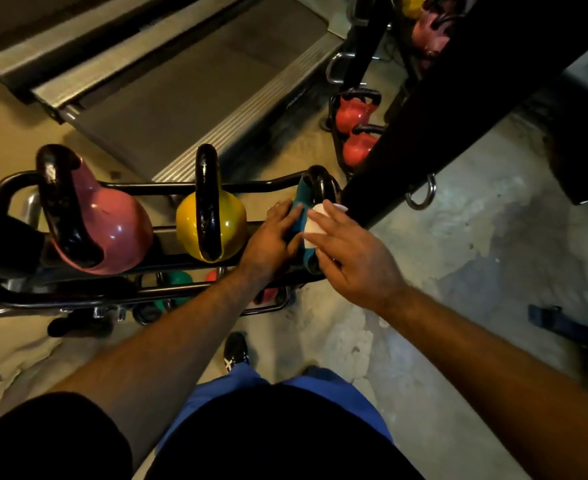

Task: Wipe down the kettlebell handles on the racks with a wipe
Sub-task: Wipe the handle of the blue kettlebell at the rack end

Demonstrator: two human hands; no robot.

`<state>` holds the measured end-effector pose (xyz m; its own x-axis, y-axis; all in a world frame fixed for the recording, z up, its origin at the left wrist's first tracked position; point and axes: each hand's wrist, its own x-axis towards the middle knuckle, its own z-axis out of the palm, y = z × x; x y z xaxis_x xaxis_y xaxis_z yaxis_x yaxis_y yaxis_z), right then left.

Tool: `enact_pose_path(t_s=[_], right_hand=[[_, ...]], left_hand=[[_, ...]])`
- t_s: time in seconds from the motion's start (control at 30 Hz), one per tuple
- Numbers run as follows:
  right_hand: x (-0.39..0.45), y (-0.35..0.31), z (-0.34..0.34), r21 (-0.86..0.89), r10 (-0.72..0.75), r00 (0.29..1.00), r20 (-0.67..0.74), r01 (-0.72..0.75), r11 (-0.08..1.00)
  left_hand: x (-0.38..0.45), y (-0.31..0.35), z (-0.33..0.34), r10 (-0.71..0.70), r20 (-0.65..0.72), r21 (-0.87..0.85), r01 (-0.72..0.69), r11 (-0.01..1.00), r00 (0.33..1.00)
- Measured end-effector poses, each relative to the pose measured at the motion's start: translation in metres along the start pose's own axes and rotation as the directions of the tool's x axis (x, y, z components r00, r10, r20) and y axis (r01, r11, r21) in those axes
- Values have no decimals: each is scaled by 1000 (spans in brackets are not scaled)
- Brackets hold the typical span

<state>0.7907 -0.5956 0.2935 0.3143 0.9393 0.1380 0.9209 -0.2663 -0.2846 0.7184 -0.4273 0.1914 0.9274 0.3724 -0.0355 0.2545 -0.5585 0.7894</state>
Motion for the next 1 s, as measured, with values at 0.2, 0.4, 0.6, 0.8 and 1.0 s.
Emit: enact_pose_path(t_s=[0.2, 0.4, 0.6, 0.8, 1.0], right_hand=[[32, 10, -13, -50, 101, 991, 88, -97, 994], [20, 17, -18, -143, -89, 979, 184, 117, 983], [22, 2, -12, -131, -56, 974, 219, 86, 988], [32, 8, -26, -158, 91, 976, 200, -60, 986], [-1, 1, -29, -266, -157, 918, 365, 264, 927]], left_hand=[[-1, 0, -2, 31, -16, -19, -31, 999, 999], [-3, -1, 0, 34, -32, -28, -35, 999, 999], [-3, 2, -4, 12, -29, -32, -13, 999, 1000], [-3, 5, -4, 2, -61, -53, -5, 999, 998], [-6, 5, -5, 27, -33, -46, -28, 999, 999]])
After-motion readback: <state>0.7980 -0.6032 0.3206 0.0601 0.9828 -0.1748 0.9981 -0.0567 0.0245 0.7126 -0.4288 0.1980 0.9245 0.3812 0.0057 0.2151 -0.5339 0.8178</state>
